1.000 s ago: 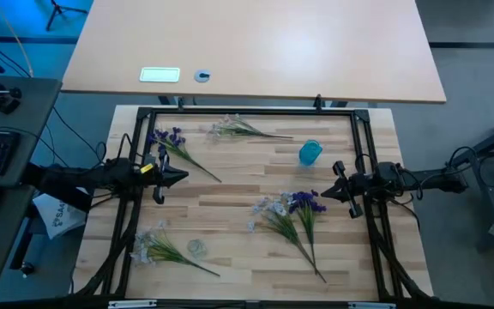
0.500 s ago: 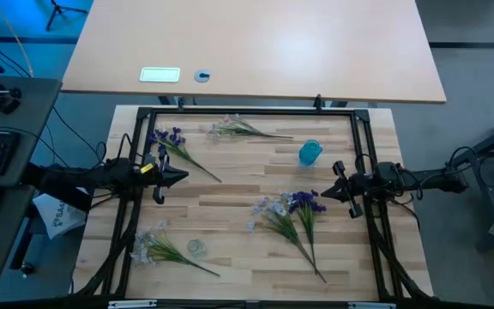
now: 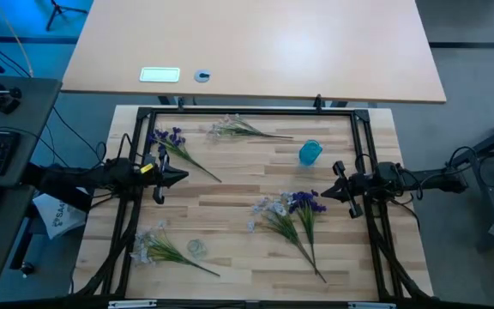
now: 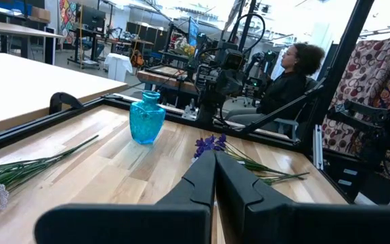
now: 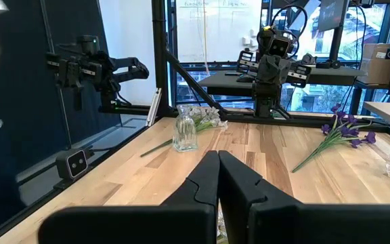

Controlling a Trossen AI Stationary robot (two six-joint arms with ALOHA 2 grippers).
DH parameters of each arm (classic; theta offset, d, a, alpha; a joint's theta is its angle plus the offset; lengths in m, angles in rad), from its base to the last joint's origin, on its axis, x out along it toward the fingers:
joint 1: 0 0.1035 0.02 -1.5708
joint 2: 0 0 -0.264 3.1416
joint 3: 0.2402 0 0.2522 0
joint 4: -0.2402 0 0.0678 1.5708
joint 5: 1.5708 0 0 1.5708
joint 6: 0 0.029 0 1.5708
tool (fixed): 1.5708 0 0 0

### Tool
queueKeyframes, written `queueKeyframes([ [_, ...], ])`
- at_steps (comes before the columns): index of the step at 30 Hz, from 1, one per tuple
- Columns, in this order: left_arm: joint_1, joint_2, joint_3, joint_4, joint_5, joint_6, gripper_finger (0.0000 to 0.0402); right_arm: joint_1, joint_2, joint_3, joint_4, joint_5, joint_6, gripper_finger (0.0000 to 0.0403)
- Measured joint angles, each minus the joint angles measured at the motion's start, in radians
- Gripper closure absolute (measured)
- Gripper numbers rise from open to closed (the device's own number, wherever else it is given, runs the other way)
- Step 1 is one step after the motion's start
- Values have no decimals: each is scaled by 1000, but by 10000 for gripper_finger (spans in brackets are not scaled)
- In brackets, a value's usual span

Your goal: Sort flowers into vase by color

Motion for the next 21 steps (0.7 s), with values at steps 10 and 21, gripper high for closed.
queueKeyframes([
  [10, 0, 0, 0, 0, 0, 0, 401, 6, 16, 0, 231, 43, 254, 402],
  [21, 0, 0, 0, 0, 0, 0, 401, 26, 48, 0, 649, 450, 1060, 402],
])
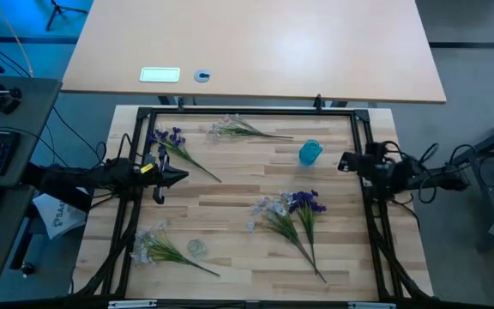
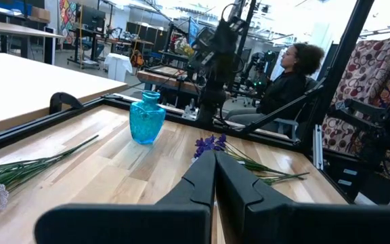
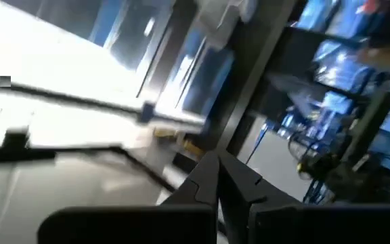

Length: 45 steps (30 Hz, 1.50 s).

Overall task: Sort flowers into vase by color
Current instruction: Put the bottom violet flowers into the blue vase

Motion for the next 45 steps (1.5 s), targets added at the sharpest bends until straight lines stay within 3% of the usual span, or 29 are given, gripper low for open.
queueKeyframes([
  [5, 0, 0, 0, 0, 0, 0, 401, 94, 168, 72, 3, -6, 1, 402],
  [9, 0, 0, 0, 0, 0, 0, 401, 225, 454, 225, 9, -7, -70, 402],
  [12, 0, 0, 0, 0, 0, 0, 401, 323, 697, 359, -80, -36, -45, 402],
  [19, 0, 0, 0, 0, 0, 0, 401, 409, 1143, 672, -403, -230, 262, 402],
  [23, 0, 0, 0, 0, 0, 0, 401, 391, 1296, 830, -621, -434, 327, 402],
  [26, 0, 0, 0, 0, 0, 0, 401, 376, 1356, 947, -928, -591, 307, 402],
  [28, 0, 0, 0, 0, 0, 0, 401, 377, 1383, 1011, -1174, -623, 253, 402],
  [31, 0, 0, 0, 0, 0, 0, 401, 392, 1399, 1078, -1481, -572, 192, 402],
  [33, 0, 0, 0, 0, 0, 0, 401, 407, 1395, 1089, -1591, -504, 182, 399],
  [37, 0, 0, 0, 0, 0, 0, 401, 426, 1372, 1046, -1589, -446, 213, 371],
  [45, 0, 0, 0, 0, 0, 0, 401, 480, 1339, 807, -1251, -437, 374, 263],
])
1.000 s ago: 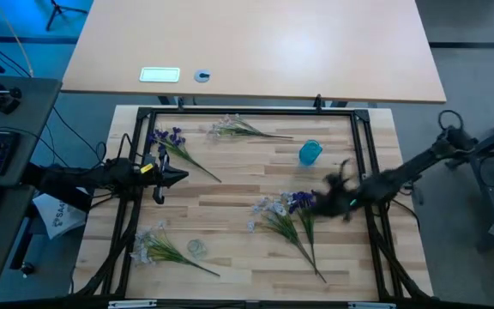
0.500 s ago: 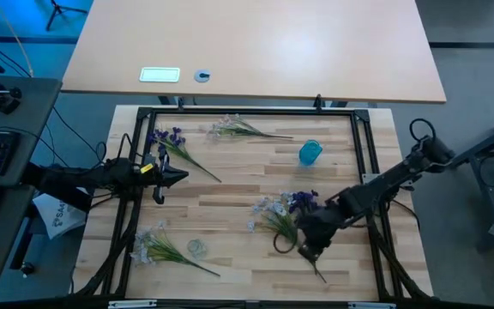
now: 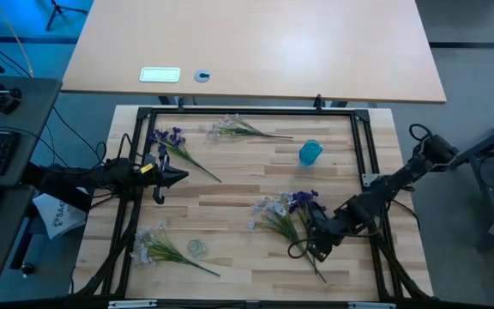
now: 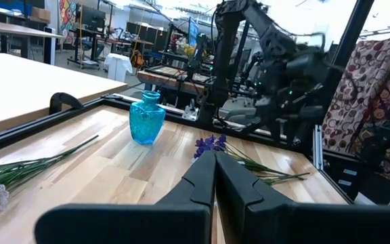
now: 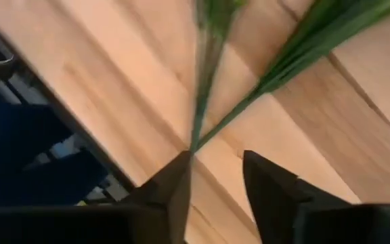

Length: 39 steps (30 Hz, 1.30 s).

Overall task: Sort flowers into vase by color
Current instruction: Put the bottom violet flowers into the blue vase

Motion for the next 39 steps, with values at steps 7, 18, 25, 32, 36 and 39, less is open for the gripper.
queueKeyframes([
  [7, 0, 0, 0, 0, 0, 0, 401, -63, 10, -94, 70, 39, 127, 225],
  [18, 0, 0, 0, 0, 0, 0, 401, -128, 101, -91, 64, 90, 210, 231],
  [25, 0, 0, 0, 0, 0, 0, 401, -128, 159, -85, 92, 91, 269, 232],
  [32, 0, 0, 0, 0, 0, 0, 401, -127, 193, -84, 76, 131, 390, 233],
  [36, 0, 0, 0, 0, 0, 0, 401, -127, 202, -84, 47, 132, 401, 262],
  [39, 0, 0, 0, 0, 0, 0, 401, -127, 204, -84, 22, 127, 407, 315],
])
